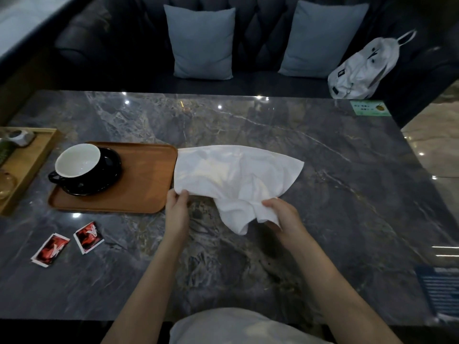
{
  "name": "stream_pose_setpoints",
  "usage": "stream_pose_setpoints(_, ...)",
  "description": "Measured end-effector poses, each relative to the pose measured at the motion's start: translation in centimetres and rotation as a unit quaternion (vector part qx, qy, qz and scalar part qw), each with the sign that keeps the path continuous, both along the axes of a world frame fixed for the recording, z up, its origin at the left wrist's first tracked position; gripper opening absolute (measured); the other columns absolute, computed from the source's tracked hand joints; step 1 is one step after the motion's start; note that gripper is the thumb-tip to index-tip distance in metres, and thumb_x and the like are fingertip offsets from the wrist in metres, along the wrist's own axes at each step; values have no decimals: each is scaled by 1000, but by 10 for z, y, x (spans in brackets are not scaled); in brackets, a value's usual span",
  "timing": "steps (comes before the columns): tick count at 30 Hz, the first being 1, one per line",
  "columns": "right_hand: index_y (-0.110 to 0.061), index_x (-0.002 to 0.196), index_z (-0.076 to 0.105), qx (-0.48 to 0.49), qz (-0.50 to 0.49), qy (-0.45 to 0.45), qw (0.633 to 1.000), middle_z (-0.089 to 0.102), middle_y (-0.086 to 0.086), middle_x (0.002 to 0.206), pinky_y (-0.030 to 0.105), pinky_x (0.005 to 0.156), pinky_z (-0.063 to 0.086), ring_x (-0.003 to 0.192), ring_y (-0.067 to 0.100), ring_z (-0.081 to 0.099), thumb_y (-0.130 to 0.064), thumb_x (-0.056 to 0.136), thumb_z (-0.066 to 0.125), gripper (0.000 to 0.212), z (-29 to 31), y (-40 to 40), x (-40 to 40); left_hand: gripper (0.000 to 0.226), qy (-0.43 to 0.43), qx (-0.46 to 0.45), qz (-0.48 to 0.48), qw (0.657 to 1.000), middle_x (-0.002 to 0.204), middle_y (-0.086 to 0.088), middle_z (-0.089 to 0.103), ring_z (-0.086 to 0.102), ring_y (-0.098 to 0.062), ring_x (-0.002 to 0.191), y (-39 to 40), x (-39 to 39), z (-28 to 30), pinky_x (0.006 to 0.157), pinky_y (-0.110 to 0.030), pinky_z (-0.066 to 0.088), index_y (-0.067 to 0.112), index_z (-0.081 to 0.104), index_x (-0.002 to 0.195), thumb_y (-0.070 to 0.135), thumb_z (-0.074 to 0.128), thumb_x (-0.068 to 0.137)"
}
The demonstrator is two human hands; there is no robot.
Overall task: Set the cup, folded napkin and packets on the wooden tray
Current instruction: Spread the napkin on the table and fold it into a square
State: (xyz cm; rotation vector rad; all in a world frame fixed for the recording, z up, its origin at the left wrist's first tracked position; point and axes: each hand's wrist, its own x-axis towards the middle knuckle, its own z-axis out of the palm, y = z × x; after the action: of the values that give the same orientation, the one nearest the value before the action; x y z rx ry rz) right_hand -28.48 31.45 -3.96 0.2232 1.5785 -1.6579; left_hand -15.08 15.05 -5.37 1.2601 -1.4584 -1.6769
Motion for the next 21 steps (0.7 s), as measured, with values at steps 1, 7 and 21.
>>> stream_pose_setpoints(1,-9,82,64,-6,-14,-13,1000,67,5,74,25,56,51,70,18,63,-4,82,56,9,0,3,-2,14,13,16,17,1000,90,2,55,53,-20,92,-3,1,1,84,-36,42,21,50,88,17,40,97)
stream_pose_setpoints(7,-4,97,61,7,-64,-49,997,64,11,89,25,53,56,80,23,62,-5,83,55,15,-10,20,-10,12,-92,-92,23,991,73,-3,52,49,-19,70,-6,5,5,62,-33,40,10,49,87,19,45,94)
stream_pose_setpoints(21,-3,82,59,95,15,-34,995,60,13,85,33,61,52,76,24,58,-2,79,53,8,-29,38,9,26,-480,-228,-89,842,109,-23,57,54,-41,97,-22,46,-16,76,-43,45,2,51,106,23,50,90)
